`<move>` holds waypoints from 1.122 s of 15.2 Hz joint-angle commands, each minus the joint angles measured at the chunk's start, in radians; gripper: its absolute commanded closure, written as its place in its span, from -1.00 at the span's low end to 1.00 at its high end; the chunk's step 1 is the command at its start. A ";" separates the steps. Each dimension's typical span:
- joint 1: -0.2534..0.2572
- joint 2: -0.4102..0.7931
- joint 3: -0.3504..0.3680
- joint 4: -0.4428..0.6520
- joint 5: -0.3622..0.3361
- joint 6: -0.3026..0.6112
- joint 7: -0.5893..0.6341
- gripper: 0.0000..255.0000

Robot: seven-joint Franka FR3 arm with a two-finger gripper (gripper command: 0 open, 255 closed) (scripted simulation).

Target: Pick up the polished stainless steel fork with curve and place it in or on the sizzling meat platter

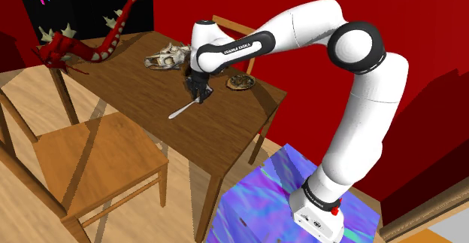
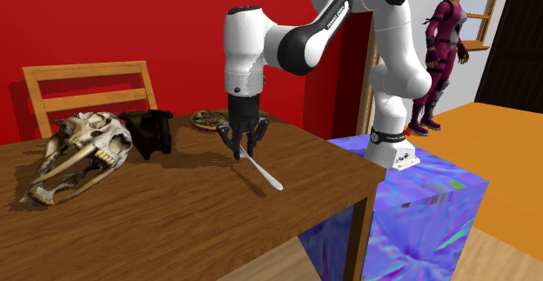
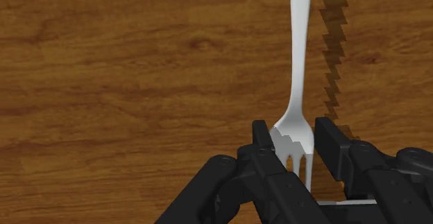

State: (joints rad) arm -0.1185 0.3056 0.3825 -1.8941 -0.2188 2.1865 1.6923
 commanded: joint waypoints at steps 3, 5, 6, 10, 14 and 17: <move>-0.003 -0.024 0.006 0.022 0.015 -0.044 -0.011 1.00; -0.004 -0.036 0.008 0.034 0.022 -0.066 -0.017 1.00; -0.005 -0.042 0.009 0.041 0.026 -0.078 -0.020 1.00; -0.007 -0.062 0.013 0.070 0.039 -0.125 -0.030 1.00; -0.009 -0.079 0.016 0.102 0.049 -0.173 -0.040 1.00; -0.009 -0.090 0.018 0.129 0.056 -0.209 -0.046 1.00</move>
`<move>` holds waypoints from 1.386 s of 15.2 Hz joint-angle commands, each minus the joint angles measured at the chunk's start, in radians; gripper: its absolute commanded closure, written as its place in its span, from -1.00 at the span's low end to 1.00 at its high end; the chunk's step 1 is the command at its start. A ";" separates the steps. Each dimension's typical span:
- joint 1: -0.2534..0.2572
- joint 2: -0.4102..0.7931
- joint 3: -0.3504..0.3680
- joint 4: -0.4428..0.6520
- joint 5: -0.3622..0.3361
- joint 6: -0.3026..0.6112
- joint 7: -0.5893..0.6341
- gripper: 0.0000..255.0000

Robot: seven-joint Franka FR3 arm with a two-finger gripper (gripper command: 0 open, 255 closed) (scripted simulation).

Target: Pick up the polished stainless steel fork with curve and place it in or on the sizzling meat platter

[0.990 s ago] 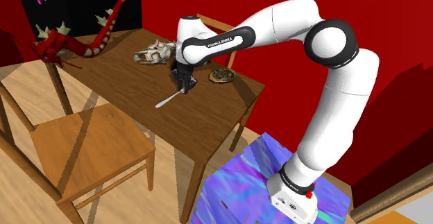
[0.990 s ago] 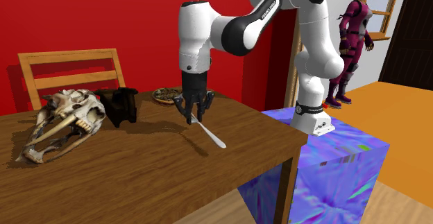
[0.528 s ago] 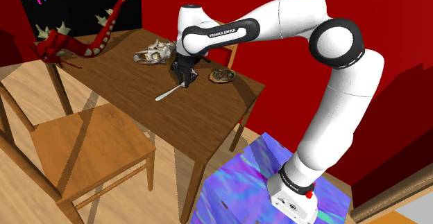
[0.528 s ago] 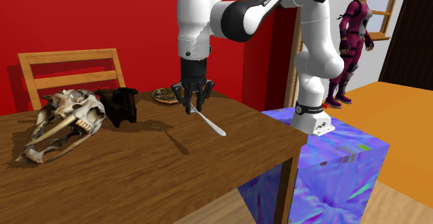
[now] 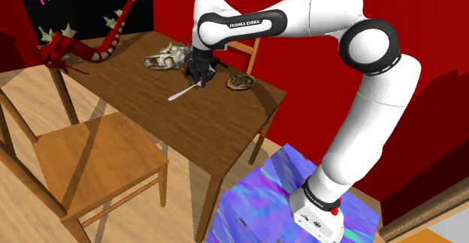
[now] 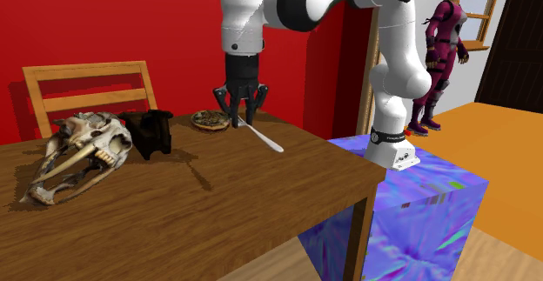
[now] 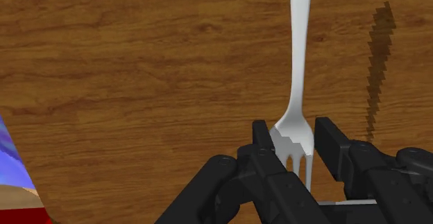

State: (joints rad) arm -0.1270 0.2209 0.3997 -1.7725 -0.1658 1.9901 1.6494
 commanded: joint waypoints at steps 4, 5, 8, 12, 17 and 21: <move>-0.044 -0.014 -0.024 0.000 0.013 -0.006 -0.073 1.00; -0.058 -0.015 -0.032 0.000 0.015 -0.005 -0.096 1.00; -0.098 -0.011 -0.057 0.006 0.021 -0.002 -0.163 1.00; -0.149 0.006 -0.091 0.031 0.026 -0.003 -0.251 1.00; -0.210 0.047 -0.130 0.091 0.028 -0.014 -0.355 1.00; -0.256 0.097 -0.159 0.163 0.028 -0.032 -0.435 1.00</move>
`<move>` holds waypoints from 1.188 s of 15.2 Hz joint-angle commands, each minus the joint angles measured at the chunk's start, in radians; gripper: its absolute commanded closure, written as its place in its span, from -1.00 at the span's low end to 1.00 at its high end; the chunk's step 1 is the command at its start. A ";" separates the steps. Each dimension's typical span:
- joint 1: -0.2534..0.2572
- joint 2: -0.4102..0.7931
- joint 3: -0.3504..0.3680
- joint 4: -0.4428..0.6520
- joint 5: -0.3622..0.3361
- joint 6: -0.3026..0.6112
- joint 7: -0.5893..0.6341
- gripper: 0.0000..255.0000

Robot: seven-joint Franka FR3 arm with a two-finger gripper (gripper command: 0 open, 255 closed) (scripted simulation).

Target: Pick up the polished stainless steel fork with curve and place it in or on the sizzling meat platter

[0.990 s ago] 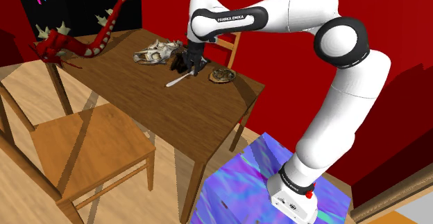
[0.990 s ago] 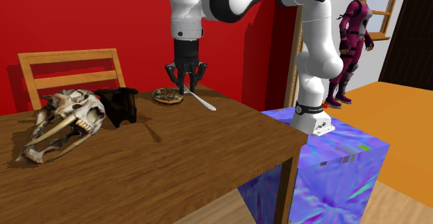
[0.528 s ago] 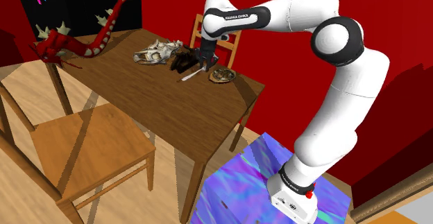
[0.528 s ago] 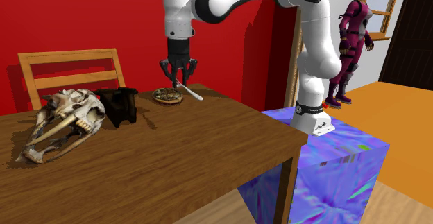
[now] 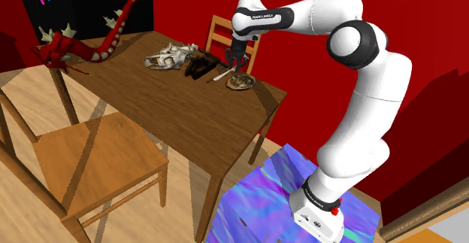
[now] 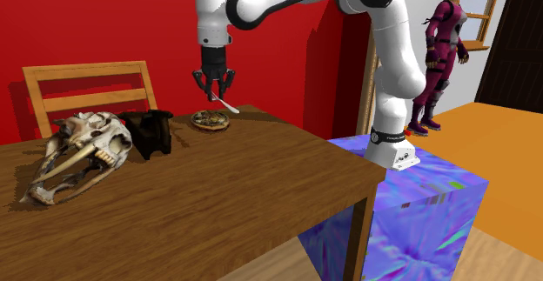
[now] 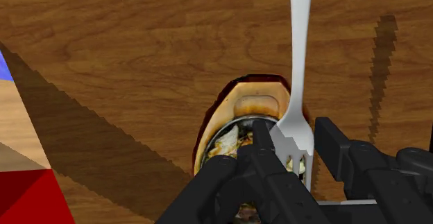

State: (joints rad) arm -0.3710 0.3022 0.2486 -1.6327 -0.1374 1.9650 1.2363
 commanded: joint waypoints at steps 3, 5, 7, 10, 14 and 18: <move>-0.045 0.063 -0.027 0.094 -0.001 -0.026 -0.080 1.00; -0.065 0.100 -0.040 0.149 -0.001 -0.043 -0.117 1.00; -0.086 0.141 -0.051 0.213 -0.002 -0.063 -0.154 1.00; -0.111 0.203 -0.065 0.297 -0.003 -0.082 -0.200 1.00; -0.112 0.210 -0.066 0.253 -0.006 -0.032 -0.196 1.00; -0.113 0.221 -0.068 0.216 -0.009 0.016 -0.191 1.00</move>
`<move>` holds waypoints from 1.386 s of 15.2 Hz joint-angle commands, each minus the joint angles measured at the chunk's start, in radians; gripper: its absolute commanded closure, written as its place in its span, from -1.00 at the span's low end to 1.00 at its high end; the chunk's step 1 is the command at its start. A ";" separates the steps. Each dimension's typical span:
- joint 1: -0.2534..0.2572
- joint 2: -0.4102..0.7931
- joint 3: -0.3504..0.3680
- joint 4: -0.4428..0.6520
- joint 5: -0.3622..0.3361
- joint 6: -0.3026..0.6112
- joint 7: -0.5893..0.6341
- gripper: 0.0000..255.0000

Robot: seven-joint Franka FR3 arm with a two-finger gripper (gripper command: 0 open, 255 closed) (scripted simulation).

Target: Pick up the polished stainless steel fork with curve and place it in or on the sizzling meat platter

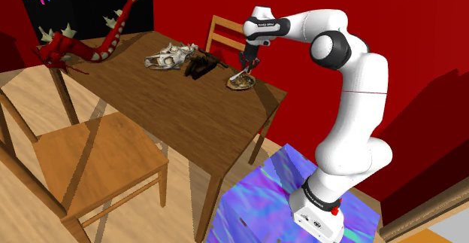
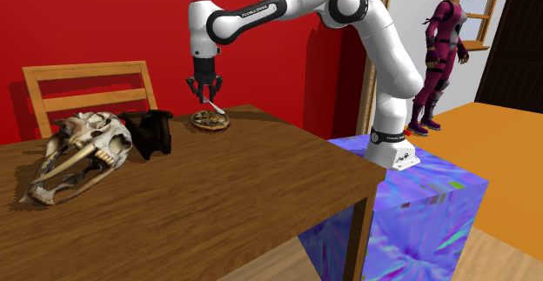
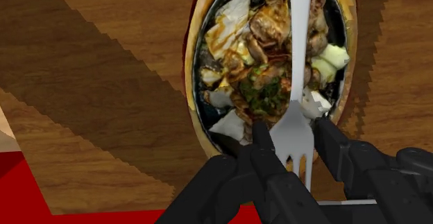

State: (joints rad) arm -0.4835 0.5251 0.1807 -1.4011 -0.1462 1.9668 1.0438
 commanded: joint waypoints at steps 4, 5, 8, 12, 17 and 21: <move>-0.001 0.012 -0.002 -0.049 -0.005 0.060 0.006 1.00; -0.001 0.015 -0.003 -0.055 -0.005 0.070 0.007 1.00; -0.001 0.015 -0.003 -0.055 -0.005 0.070 0.007 1.00; -0.001 0.015 -0.003 -0.055 -0.005 0.070 0.007 1.00; -0.002 0.014 -0.003 -0.056 -0.005 0.070 0.006 -1.00; 0.000 -0.008 0.001 -0.023 0.000 0.015 0.003 -1.00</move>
State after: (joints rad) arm -0.4871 0.5166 0.1803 -1.4484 -0.1469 2.0062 1.0462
